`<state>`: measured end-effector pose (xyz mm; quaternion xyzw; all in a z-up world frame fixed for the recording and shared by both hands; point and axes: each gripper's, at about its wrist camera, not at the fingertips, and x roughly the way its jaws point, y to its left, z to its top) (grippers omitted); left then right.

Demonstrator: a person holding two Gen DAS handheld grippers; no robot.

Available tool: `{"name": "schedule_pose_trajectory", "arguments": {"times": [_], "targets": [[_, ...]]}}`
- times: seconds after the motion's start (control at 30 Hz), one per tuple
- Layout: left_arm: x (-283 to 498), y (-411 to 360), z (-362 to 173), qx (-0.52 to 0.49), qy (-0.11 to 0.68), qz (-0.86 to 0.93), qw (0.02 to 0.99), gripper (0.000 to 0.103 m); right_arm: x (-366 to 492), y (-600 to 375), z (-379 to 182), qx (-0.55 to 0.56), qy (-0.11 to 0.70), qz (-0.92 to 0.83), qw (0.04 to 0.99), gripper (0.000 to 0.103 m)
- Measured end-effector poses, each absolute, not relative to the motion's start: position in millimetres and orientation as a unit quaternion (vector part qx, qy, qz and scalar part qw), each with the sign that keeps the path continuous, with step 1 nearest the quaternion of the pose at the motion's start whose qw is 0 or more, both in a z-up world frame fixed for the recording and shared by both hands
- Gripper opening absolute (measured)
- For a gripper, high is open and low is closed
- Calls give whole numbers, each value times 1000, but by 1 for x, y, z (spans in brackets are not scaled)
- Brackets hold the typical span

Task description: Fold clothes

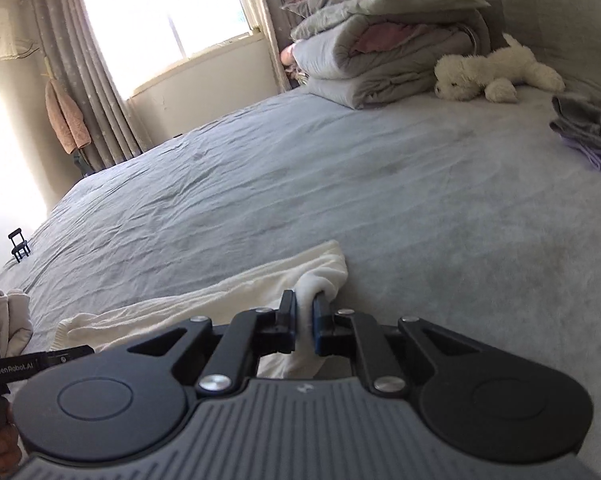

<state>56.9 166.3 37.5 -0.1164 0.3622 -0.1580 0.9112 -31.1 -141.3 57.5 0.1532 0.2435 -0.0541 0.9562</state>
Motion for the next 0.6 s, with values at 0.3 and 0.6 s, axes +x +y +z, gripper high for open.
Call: {"name": "schedule_pose_trajectory", "arguments": {"times": [0.3, 0.6], "targets": [[62, 258, 47, -273, 360, -75, 889, 68, -11, 8, 74, -5, 176, 113, 978, 10], [57, 275, 40, -266, 373, -73, 886, 68, 9, 70, 20, -26, 249, 170, 953, 11]]}}
